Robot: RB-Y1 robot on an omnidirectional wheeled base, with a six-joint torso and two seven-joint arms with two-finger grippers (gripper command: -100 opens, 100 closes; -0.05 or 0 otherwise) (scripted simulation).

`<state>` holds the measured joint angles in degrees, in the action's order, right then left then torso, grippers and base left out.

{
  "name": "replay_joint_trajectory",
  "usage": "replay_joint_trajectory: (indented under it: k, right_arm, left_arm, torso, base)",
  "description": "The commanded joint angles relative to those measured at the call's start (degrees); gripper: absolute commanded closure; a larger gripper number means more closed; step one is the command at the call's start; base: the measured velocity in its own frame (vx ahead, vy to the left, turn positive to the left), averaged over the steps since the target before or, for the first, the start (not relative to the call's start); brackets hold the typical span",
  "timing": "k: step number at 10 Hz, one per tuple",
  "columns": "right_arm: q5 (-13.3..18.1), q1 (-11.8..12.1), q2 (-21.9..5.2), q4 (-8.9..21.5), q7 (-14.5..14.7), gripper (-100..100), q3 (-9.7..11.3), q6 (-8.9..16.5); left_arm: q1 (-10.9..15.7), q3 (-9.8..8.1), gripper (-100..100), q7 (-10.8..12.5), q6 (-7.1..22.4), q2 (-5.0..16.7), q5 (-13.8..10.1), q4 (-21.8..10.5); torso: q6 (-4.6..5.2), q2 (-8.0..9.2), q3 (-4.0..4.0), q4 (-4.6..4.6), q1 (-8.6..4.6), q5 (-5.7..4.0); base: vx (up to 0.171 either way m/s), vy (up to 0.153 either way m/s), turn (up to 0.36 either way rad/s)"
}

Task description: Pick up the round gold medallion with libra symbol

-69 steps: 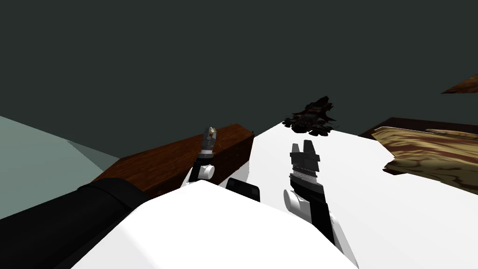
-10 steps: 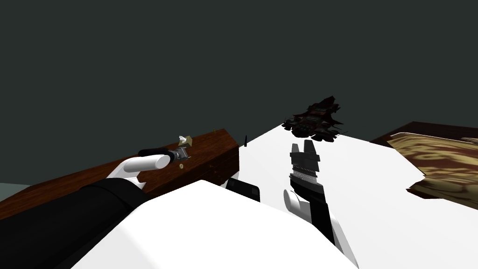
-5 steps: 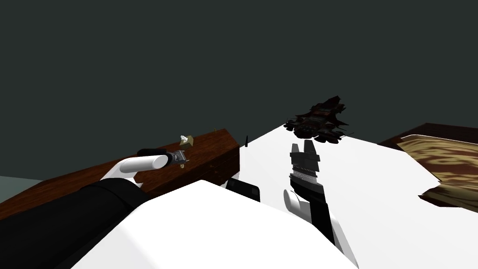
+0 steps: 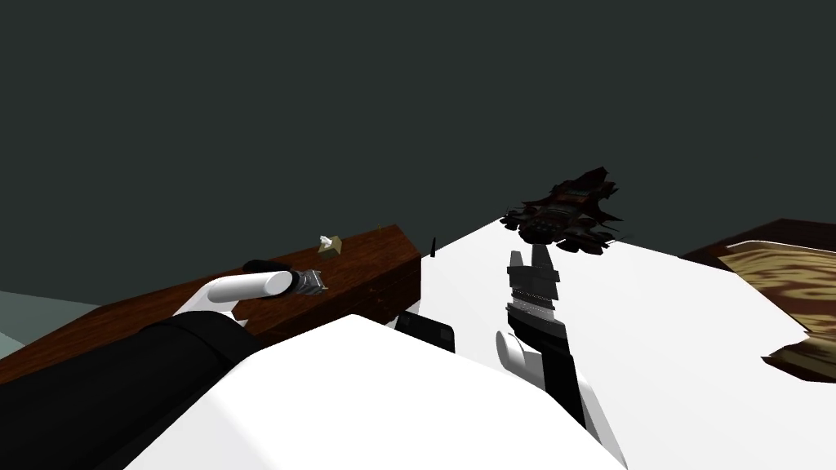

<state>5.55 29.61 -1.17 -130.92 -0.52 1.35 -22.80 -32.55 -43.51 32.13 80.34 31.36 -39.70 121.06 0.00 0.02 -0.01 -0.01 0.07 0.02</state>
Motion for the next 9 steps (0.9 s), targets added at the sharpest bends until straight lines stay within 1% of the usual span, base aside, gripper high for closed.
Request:
replay_joint_trajectory:
  k: [1,2,3,4,5,9]
  right_arm:
    - [0.0,0.0,0.0,0.0,0.0,0,0.0,0.0]
    - [0.0,0.0,0.0,0.0,0.0,0,0.0,0.0]
    - [0.0,0.0,0.0,0.0,0.0,0,0.0,0.0]
    - [0.0,0.0,0.0,0.0,0.0,0,0.0,0.0]
    - [0.0,0.0,0.0,0.0,0.0,0,0.0,0.0]
    - [0.0,0.0,0.0,0.0,0.0,0,0.0,0.0]
  left_arm:
    - [-0.3,-0.35,-100,0.4,2.2,0.2,-0.8,-0.8]
    - [-0.5,-0.14,-100,0.7,3.6,0.0,-1.0,-1.4]
    - [-0.2,-0.26,-100,0.3,2.5,0.3,-0.9,-1.6]
    - [-0.1,-0.21,0,0.3,2.7,0.3,-0.9,-1.7]
    - [1.0,0.06,-100,0.7,2.1,0.7,0.0,-3.9]
    - [3.4,0.61,-100,1.4,1.0,1.4,1.9,-8.3]
  torso:
    - [0.00,0.00,0.00,0.00,0.00,0.00]
    - [0.00,0.01,0.01,0.00,0.01,0.00]
    - [0.00,0.02,0.01,0.00,0.02,0.01]
    - [0.01,0.02,0.01,0.01,-0.02,0.00]
    - [0.01,0.03,0.02,0.01,-0.04,-0.01]
    - [0.02,0.33,0.19,0.07,-0.07,-0.02]
  base:
    - [0.006,0.015,0.031]
    - [0.004,0.016,0.052]
    - [0.002,0.005,0.011]
    - [0.000,0.000,0.000]
    - [-0.039,-0.003,-0.149]
    - [-0.079,-0.007,-0.128]
